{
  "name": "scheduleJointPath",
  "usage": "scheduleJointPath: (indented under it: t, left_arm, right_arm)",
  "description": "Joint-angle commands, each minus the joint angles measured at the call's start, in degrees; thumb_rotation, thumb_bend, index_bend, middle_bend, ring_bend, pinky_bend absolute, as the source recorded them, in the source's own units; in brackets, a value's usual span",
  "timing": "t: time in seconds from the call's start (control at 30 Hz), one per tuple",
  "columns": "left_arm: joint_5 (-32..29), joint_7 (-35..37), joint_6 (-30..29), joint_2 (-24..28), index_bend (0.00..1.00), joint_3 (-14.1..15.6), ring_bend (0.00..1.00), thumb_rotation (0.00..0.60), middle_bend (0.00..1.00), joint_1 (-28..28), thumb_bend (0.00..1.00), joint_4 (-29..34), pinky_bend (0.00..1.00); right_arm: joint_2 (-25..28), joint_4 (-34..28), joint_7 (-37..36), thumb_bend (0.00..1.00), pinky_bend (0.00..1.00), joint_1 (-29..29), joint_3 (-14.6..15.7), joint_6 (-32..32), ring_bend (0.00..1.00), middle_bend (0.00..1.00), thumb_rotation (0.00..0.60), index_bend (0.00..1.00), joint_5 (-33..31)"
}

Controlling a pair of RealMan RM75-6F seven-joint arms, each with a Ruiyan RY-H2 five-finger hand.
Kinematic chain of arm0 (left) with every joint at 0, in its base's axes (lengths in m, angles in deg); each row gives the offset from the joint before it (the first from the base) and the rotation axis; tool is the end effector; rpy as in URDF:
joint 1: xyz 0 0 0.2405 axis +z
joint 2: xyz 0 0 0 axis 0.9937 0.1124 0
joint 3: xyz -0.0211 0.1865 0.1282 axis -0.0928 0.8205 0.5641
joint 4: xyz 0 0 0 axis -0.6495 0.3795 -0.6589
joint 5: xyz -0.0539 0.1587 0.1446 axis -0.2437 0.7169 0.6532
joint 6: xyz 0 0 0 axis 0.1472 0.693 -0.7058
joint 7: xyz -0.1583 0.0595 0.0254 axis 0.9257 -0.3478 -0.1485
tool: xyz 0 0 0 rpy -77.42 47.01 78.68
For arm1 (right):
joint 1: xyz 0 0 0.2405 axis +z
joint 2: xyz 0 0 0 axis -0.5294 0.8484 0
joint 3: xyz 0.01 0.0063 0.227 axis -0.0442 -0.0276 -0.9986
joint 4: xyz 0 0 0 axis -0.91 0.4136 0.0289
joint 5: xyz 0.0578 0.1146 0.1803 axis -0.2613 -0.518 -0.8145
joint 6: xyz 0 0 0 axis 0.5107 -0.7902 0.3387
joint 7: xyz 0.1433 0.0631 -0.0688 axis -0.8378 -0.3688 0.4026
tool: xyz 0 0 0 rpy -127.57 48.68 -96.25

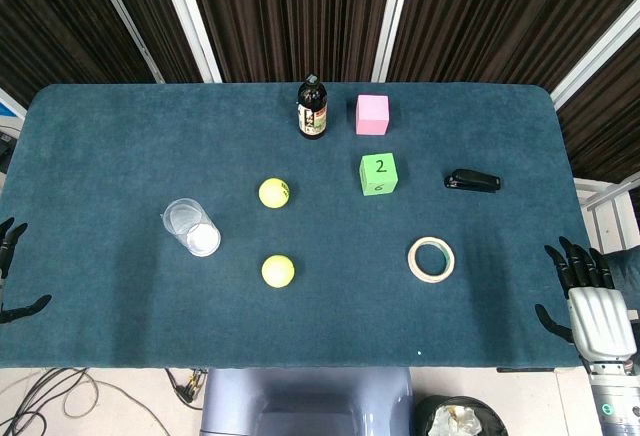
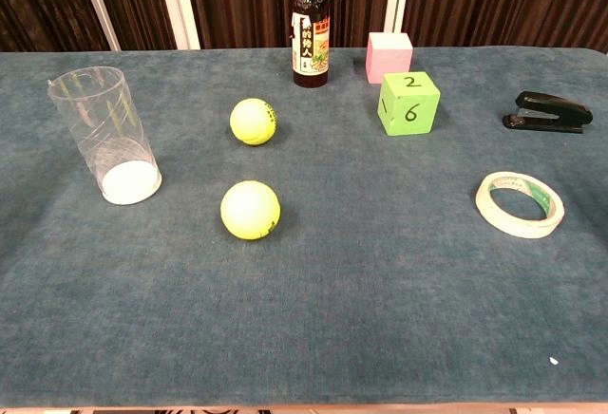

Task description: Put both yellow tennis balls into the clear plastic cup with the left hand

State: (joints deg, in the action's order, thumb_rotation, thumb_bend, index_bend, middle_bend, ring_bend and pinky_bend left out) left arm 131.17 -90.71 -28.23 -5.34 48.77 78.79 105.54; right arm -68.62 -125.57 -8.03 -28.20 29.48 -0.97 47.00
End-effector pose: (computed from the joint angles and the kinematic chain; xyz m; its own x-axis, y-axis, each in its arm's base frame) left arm -0.3043 0.2106 0.1556 0.4545 0.0125 0.8906 0.8869 0.0860 -0.4539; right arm -0.2871 -0.2058 0.1349 0.4462 0.0300 0.8944 -0.8949 0.0153 0.4459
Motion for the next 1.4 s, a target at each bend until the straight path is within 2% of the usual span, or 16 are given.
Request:
scheduleJointPath:
  t: [0.03,0.37,0.73,0.93,1.07,1.17,1.27,1.4]
  left_arm:
    - [0.20,0.03,-0.01,-0.02,0.09,0.08,0.00,0.600,0.00,-0.02,0.01,0.04,0.06]
    - [1.60,0.23,-1.33,0.26,0.08,0.48,0.00,0.600,0.00,0.46,0.01,0.41,0.06]
    - [3.30,4.36,-2.76,0.03,0.08,-0.10,0.00,0.600,0.00,0.33,0.01,-1.20,0.06]
    - [8.77,9.38,-0.70,2.26,0.09,-0.21,0.00,0.600,0.00,-2.99,0.01,0.43,0.06]
    - [13.46,7.23,1.05,4.87,0.10,-2.06,0.00,0.600,0.00,-7.35,0.01,5.05,0.06]
    - [14.24,5.85,6.75,7.28,0.10,-4.09,0.00,0.600,0.00,-12.44,0.01,11.62,0.06]
    - [12.08,3.41,13.18,8.98,0.11,-6.53,0.00,0.600,0.00,-17.33,0.01,16.81,0.06]
    - [8.23,-1.71,19.72,8.45,0.11,-9.70,0.00,0.600,0.01,-23.12,0.01,21.10,0.06]
  right_arm:
    - [0.07,-0.08,0.04,0.35,0.01,-0.06,0.00,-0.08,0.06,0.03,0.600,0.11,0.02]
    - [0.83,-1.04,0.28,0.35,0.01,-0.29,0.31,0.47,0.06,0.03,0.600,0.11,-0.50]
    - [1.04,-1.58,0.03,0.35,0.01,-0.63,-0.14,-0.29,0.06,0.03,0.600,0.11,-0.88]
    - [1.11,-1.62,-0.10,0.35,0.01,-0.87,-0.57,-0.48,0.06,0.03,0.600,0.11,-1.83]
    - [1.09,-1.83,0.44,0.35,0.01,-0.93,-0.73,-0.40,0.06,0.03,0.600,0.11,-2.41]
    - [0.88,-2.20,1.12,0.35,0.01,-0.96,-0.96,-0.52,0.06,0.03,0.600,0.11,-2.86]
    - [0.65,-2.41,1.76,0.35,0.01,-1.06,-0.94,-0.57,0.06,0.03,0.600,0.11,-3.11]
    - [0.60,-2.54,2.38,0.35,0.01,-1.05,-1.05,-0.26,0.06,0.03,0.600,0.11,-3.73]
